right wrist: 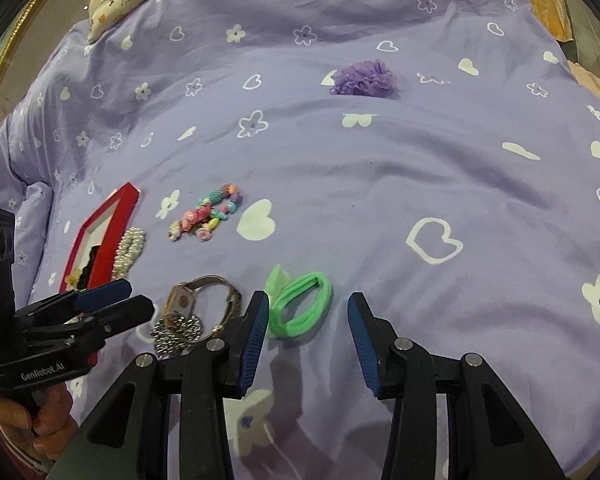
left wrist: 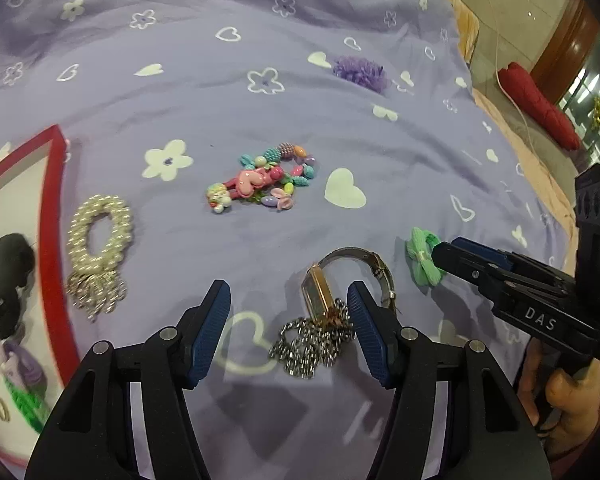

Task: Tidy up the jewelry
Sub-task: 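Grasp the gold watch with the left tool while the right tool grasps the green hair tie, then carry the gold watch with the left tool while the right tool carries the green hair tie into the box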

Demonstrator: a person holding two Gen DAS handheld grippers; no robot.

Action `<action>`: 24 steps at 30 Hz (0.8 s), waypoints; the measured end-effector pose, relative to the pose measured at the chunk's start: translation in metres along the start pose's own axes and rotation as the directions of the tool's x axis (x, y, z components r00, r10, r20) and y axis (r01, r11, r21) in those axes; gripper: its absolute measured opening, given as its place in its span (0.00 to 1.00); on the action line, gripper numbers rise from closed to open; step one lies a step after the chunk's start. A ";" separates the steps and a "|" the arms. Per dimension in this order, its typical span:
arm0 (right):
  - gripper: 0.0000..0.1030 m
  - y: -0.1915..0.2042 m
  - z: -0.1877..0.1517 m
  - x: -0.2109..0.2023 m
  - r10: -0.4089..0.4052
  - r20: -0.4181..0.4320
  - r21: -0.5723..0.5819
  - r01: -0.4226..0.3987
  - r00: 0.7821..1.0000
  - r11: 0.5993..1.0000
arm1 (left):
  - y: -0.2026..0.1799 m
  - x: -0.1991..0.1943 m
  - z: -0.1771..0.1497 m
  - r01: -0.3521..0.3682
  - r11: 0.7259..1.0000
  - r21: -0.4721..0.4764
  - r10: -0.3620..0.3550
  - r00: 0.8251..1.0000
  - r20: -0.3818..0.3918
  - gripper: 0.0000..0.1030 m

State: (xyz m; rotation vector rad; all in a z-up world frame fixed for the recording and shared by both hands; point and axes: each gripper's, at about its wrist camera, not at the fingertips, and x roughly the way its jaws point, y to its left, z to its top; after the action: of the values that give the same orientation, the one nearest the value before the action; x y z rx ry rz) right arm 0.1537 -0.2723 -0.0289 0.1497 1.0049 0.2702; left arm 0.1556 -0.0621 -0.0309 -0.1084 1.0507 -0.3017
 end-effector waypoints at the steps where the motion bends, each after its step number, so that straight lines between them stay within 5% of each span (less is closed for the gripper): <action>1: 0.41 0.000 0.000 0.002 -0.002 -0.004 -0.001 0.002 1.000 1.000 | -0.001 0.003 0.001 0.000 1.000 0.001 0.000 1.000 -0.005 0.58; 5: 0.35 -0.001 -0.001 0.011 -0.019 -0.020 -0.007 0.019 1.000 1.000 | -0.006 0.018 0.004 0.010 1.000 0.018 -0.009 1.000 -0.025 0.51; 7: 0.17 0.001 -0.003 0.014 -0.041 -0.022 -0.021 0.041 0.999 0.999 | -0.008 0.023 0.003 0.012 0.999 0.031 -0.011 0.999 -0.036 0.26; 10: 0.11 -0.003 -0.004 0.017 -0.047 -0.028 -0.012 0.047 0.999 0.999 | -0.010 0.028 0.003 0.011 0.999 0.048 -0.009 0.999 -0.041 0.08; 15: 0.00 -0.004 -0.003 0.009 -0.035 -0.003 -0.003 0.035 0.999 0.999 | -0.007 0.018 -0.001 0.006 0.999 0.044 -0.005 1.000 -0.017 0.06; 23: 0.00 0.010 0.001 0.000 0.003 0.013 -0.012 -0.003 1.000 1.000 | 0.015 -0.017 -0.009 0.004 1.000 -0.009 -0.004 0.999 0.044 0.06; 24: 0.07 0.011 0.002 0.002 0.004 0.004 -0.006 -0.004 1.000 1.000 | 0.018 -0.022 -0.010 0.002 1.000 -0.018 -0.001 0.999 0.053 0.06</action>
State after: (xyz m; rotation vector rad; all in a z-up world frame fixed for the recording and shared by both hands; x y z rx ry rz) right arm 0.1544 -0.2617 -0.0267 0.1471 0.9999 0.2764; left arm 0.1405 -0.0375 -0.0212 -0.1327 1.0004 -0.2897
